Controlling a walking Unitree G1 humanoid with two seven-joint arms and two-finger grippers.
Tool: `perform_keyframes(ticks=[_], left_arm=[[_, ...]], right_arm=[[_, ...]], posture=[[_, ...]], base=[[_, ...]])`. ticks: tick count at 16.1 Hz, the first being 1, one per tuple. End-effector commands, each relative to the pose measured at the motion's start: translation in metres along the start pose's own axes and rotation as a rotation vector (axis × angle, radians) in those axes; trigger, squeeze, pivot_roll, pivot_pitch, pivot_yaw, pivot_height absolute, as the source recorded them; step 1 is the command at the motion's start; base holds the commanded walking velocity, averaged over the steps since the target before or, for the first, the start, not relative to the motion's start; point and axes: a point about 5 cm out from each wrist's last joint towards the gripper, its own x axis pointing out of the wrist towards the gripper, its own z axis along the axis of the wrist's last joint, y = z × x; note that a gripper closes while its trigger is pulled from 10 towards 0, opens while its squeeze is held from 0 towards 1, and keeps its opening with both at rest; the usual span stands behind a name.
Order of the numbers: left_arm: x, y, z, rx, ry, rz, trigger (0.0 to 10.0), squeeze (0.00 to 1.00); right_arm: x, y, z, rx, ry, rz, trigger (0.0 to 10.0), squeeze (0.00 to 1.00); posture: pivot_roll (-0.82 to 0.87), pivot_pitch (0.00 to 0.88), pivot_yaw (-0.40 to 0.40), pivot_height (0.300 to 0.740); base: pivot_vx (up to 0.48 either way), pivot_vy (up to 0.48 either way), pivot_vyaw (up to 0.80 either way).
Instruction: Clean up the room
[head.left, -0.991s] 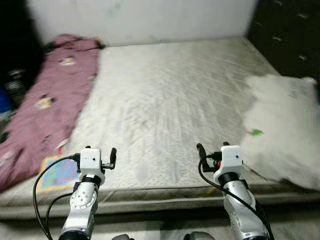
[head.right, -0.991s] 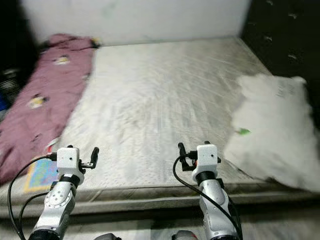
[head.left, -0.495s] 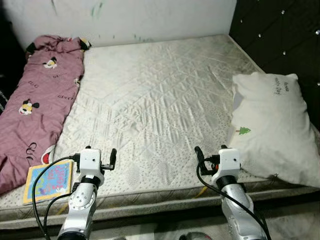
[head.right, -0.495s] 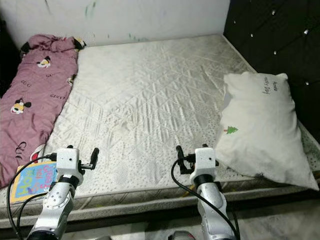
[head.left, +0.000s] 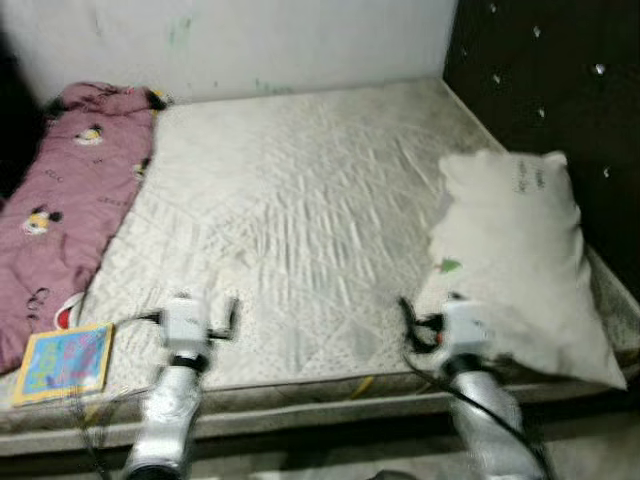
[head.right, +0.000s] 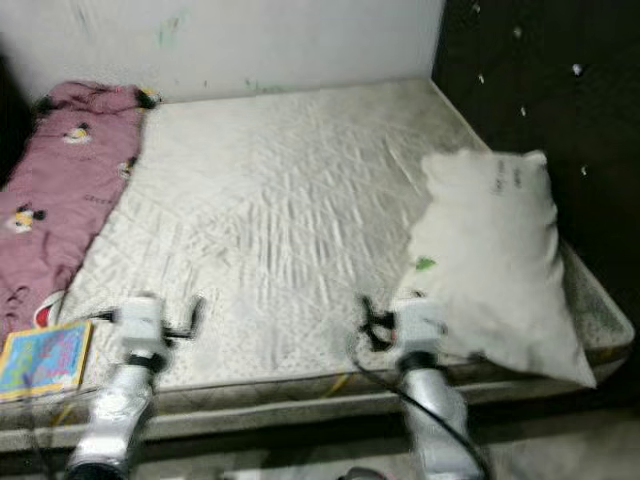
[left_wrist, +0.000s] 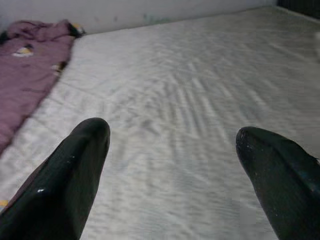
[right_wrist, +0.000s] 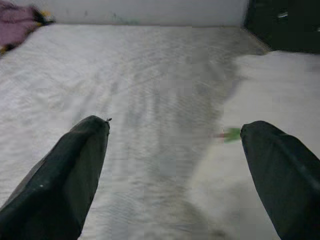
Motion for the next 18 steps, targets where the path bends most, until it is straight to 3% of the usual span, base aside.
perform_keyframes(ticks=[1, 18], left_arm=[[-0.0001, 0.0103, 0.0002, 0.017, 0.005, 0.020, 10.0, 0.00], [0.0010, 0.0104, -0.0015, -0.004, 0.016, 0.015, 10.0, 0.00]], right_arm=[[0.0026, 0.0087, 0.0045, 0.001, -0.018, 0.027, 10.0, 0.00], [0.0032, 0.0088, 0.0042, -0.003, -0.016, 0.037, 10.0, 0.00]], posture=[[-0.07, 0.000, 0.069, 0.740], [-0.07, 0.000, 0.069, 0.740]], base=[[0.000, -0.364, 0.00], [0.000, -0.332, 0.06]])
